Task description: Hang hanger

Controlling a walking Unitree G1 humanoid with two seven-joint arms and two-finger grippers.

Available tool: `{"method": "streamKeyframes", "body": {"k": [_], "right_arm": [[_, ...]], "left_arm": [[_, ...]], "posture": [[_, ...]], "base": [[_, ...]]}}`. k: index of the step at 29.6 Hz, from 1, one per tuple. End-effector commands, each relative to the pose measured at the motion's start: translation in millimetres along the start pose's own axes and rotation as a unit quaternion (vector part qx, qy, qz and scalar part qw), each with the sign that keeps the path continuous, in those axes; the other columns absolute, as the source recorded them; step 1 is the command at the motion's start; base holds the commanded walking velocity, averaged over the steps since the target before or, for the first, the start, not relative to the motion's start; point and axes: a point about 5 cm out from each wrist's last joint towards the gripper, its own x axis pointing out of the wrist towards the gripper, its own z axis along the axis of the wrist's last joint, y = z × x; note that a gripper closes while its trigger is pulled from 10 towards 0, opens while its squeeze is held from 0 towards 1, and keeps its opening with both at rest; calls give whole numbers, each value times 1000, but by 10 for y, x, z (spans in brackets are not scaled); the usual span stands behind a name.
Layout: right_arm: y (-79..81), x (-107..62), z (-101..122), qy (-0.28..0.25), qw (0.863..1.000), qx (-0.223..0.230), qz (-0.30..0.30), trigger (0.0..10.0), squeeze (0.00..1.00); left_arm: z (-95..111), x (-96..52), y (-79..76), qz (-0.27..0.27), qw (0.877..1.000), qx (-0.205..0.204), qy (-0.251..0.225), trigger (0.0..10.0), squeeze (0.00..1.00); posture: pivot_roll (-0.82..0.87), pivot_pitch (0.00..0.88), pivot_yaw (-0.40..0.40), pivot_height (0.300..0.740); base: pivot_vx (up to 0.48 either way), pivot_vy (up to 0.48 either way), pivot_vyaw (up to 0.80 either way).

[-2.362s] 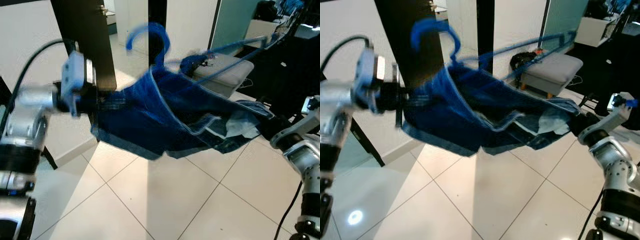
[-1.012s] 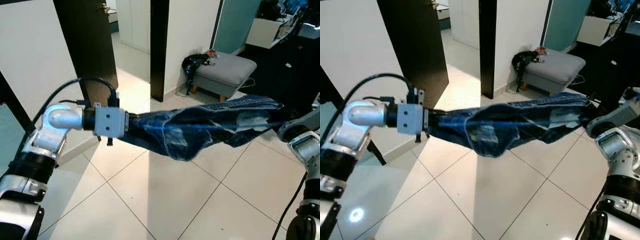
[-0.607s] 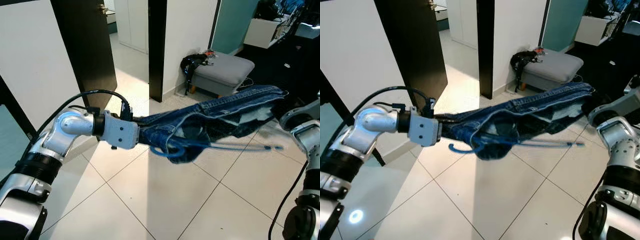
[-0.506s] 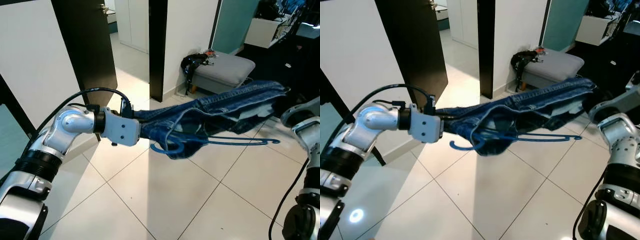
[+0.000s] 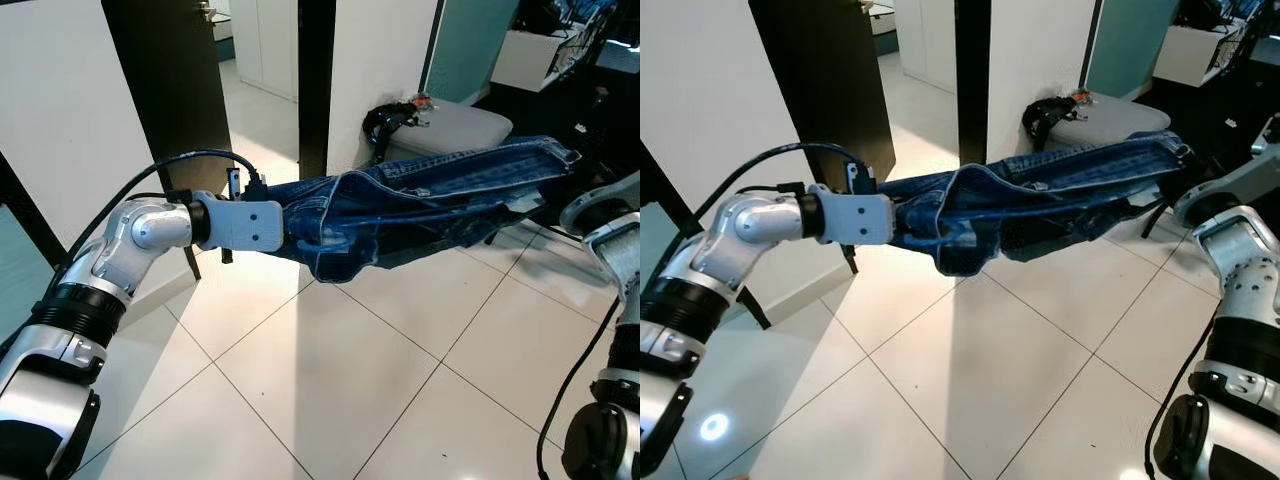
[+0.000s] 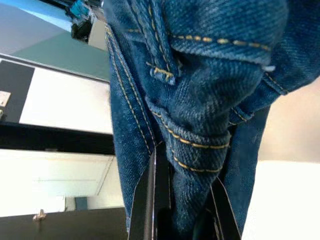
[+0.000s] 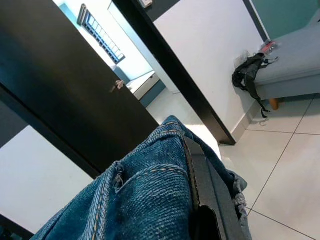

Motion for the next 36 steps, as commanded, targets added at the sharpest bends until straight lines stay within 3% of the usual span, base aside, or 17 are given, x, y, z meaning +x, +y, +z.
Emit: {"method": "streamKeyframes", "body": {"k": [1,9,13,30,32,33,36], "right_arm": [[43,-48,275,-59,998,-1,-2,0,0],[190,2,179,-46,999,0,18,0,0],[325,63,-49,-9,999,-5,31,0,0],[293,50,-231,23,999,-23,8,0,0],[310,49,-374,42,999,-18,5,0,0],[310,49,-374,42,999,-18,5,0,0],[470,49,-630,82,996,-5,33,0,0]], "left_arm": [[-259,-111,-87,-19,997,-17,80,9059,0],[-305,-68,-95,-2,992,-40,116,9294,0],[-324,-6,-36,51,984,-90,144,9333,0],[-522,-187,111,101,965,-100,222,9176,0],[-498,-156,89,111,961,-138,212,9333,0],[-498,-156,89,111,961,-138,212,9333,0],[-348,15,-32,116,951,-236,161,9569,0]], "posture": [[-11,69,5,740],[-10,71,3,740],[-9,71,2,740],[-4,74,1,740],[1,71,4,740],[1,71,4,740],[2,70,4,740]], "base": [[0,0,0],[0,0,0],[0,0,0],[0,0,0],[0,0,0],[0,0,0],[0,0,0]]}}
